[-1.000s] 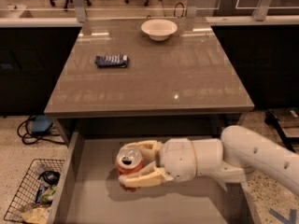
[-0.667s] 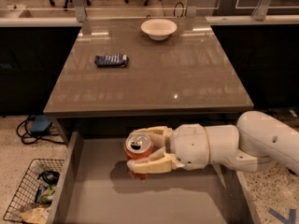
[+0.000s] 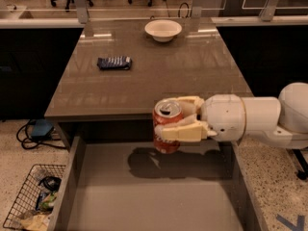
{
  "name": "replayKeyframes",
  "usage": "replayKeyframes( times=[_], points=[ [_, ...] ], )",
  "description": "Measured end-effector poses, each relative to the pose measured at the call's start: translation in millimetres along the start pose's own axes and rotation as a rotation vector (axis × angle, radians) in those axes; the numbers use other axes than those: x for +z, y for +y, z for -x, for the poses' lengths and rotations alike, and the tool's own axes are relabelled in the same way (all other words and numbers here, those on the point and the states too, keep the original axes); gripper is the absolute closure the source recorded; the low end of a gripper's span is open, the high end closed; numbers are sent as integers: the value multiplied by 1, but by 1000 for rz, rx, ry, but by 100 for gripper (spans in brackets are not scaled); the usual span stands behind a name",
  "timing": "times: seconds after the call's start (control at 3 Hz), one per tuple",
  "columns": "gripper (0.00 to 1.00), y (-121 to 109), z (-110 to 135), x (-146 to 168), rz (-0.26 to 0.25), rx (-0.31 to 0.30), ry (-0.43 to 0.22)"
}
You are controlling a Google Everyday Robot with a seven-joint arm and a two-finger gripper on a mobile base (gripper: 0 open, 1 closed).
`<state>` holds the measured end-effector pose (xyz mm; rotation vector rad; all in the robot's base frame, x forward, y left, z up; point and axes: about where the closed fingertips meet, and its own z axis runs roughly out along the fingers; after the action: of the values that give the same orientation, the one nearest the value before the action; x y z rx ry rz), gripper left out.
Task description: Pick coke can from top drawer and place on counter
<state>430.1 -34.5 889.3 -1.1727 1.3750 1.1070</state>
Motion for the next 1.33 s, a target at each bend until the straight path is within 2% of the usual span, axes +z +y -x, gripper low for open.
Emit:
replayKeyframes(
  times=[0.67, 1.0, 1.33],
  points=[
    [100, -72, 65, -13, -88, 43, 43],
    [100, -71, 65, -13, -88, 43, 43],
    [100, -106, 59, -10, -132, 71, 59]
  ],
)
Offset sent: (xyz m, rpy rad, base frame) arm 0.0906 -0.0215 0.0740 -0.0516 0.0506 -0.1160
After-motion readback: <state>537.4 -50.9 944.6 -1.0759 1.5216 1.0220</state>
